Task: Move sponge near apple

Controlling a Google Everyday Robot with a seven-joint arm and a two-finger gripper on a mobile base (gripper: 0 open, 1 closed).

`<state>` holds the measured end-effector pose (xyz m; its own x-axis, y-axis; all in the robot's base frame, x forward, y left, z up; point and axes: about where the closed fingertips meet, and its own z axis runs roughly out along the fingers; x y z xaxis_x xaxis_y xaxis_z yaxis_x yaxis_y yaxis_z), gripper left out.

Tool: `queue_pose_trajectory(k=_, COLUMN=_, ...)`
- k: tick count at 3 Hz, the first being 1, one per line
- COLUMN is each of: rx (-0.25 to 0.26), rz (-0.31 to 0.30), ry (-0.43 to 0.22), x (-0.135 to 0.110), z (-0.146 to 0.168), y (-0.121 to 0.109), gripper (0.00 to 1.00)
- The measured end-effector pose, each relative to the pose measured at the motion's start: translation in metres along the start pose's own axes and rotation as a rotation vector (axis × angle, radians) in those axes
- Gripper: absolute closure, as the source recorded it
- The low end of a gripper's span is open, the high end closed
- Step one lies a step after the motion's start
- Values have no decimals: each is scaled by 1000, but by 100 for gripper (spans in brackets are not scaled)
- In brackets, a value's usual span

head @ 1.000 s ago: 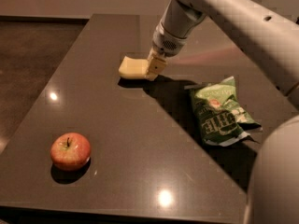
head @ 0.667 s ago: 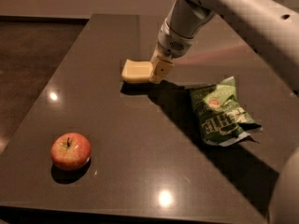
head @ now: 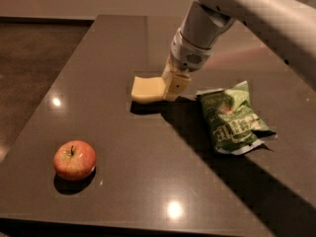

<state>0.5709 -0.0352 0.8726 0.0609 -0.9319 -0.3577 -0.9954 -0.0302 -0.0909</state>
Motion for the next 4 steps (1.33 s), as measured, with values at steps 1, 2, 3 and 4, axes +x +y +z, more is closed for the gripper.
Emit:
queue_pose_trajectory(k=1, rx=-40, rz=-29, ry=0, x=-7, z=6, y=24, gripper=100)
queue_pose_trajectory(k=2, rx=-72, rz=-73, ry=-7, x=-22, z=7, y=50, gripper=100)
queue_pose_trajectory(k=3, rx=-105, rz=-124, ry=-11, x=-41, z=8, y=80, gripper=100)
queue_pose_trajectory(k=4, rx=-140, rz=-168, ry=-3, x=-58, z=14, y=108, gripper=97)
